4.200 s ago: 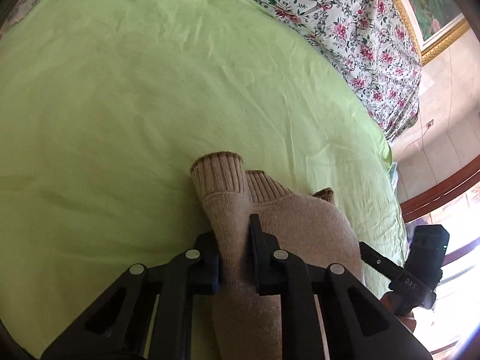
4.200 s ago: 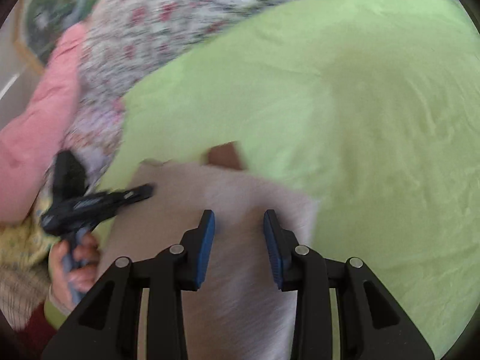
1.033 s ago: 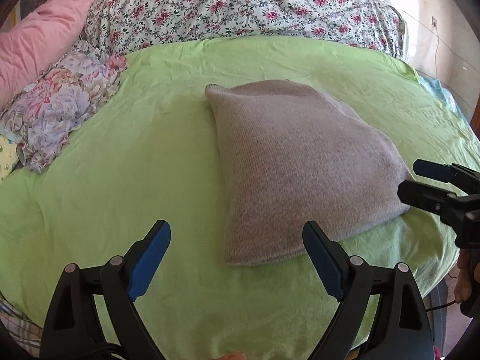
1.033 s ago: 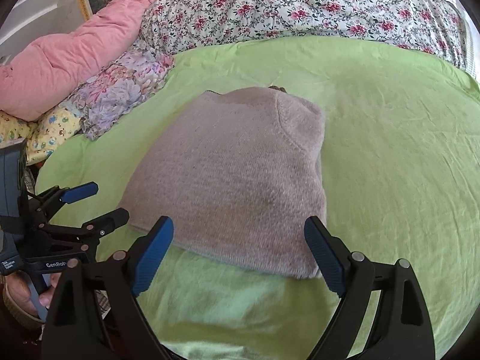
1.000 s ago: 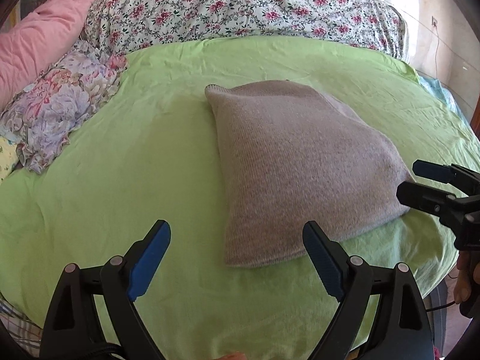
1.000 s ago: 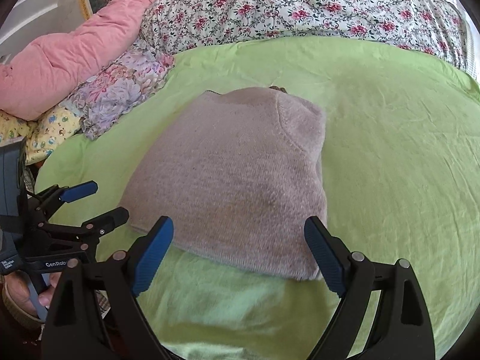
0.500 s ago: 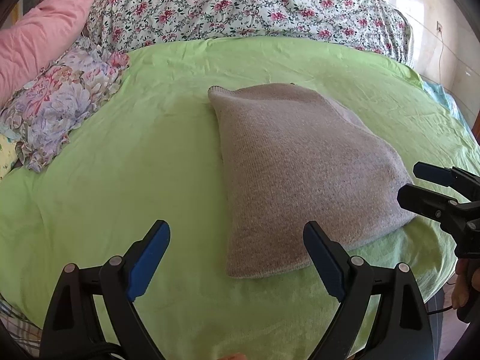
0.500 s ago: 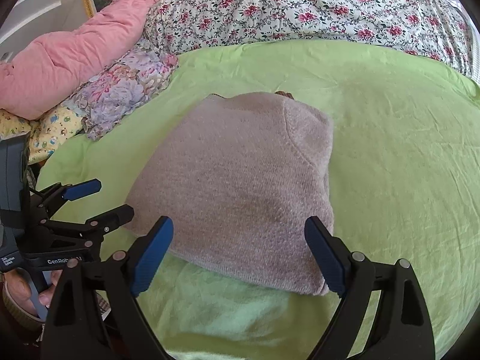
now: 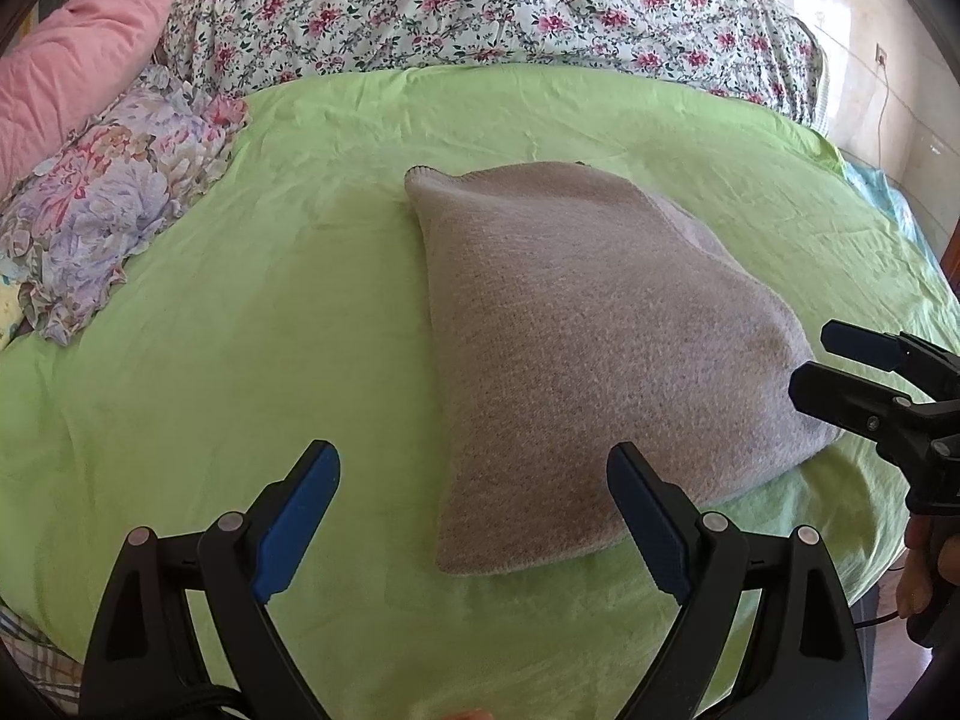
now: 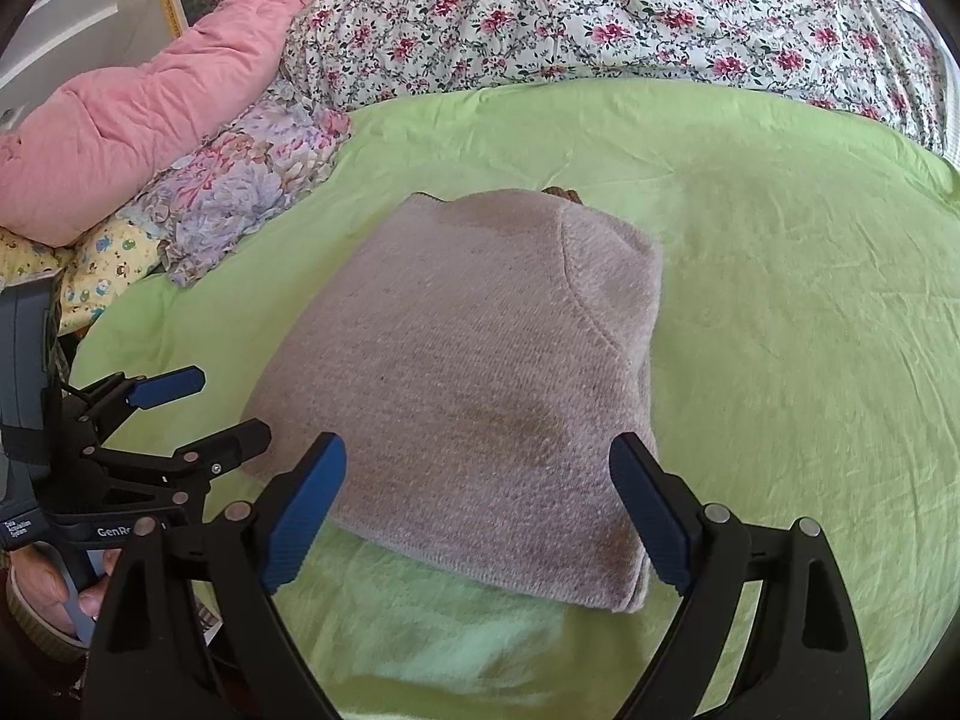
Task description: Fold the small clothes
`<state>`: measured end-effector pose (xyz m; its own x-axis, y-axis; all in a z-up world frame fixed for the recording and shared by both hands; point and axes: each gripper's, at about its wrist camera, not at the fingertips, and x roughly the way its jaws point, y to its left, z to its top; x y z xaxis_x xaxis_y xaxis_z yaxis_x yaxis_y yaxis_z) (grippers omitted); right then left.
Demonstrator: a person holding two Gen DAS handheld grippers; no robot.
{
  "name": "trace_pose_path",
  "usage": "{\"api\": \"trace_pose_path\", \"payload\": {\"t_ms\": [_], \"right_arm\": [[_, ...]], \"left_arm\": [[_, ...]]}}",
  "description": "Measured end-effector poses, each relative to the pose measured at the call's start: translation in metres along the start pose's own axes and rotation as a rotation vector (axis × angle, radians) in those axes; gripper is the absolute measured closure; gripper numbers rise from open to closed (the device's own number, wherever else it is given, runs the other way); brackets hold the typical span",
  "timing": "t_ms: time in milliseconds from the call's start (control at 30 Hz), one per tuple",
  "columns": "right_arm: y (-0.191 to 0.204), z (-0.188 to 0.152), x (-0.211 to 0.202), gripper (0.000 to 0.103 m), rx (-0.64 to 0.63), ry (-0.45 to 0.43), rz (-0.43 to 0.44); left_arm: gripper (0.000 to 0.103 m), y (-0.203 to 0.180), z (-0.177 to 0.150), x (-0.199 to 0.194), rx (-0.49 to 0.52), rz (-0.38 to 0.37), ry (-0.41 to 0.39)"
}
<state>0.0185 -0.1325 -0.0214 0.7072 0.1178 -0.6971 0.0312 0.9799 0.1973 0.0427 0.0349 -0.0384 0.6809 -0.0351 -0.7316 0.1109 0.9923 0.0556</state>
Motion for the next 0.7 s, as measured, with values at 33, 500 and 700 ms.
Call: {"api": "trace_pose_path", "payload": {"t_ms": [33,500,700], "right_arm": [[0.001,-0.001,0.000,0.013,0.001,0.000,-0.002],[-0.010,0.016,0.008,0.013,-0.006,0.016,0.006],[-0.013,0.022,0.015,0.013,-0.002,0.032,0.015]], "left_arm": [[0.012,-0.001,0.000,-0.001,-0.001,-0.001,0.000],[0.011,-0.004,0.013,-0.004,-0.018,-0.012,-0.013],[0.011,-0.008,0.016,-0.003,-0.014,-0.012,-0.007]]}}
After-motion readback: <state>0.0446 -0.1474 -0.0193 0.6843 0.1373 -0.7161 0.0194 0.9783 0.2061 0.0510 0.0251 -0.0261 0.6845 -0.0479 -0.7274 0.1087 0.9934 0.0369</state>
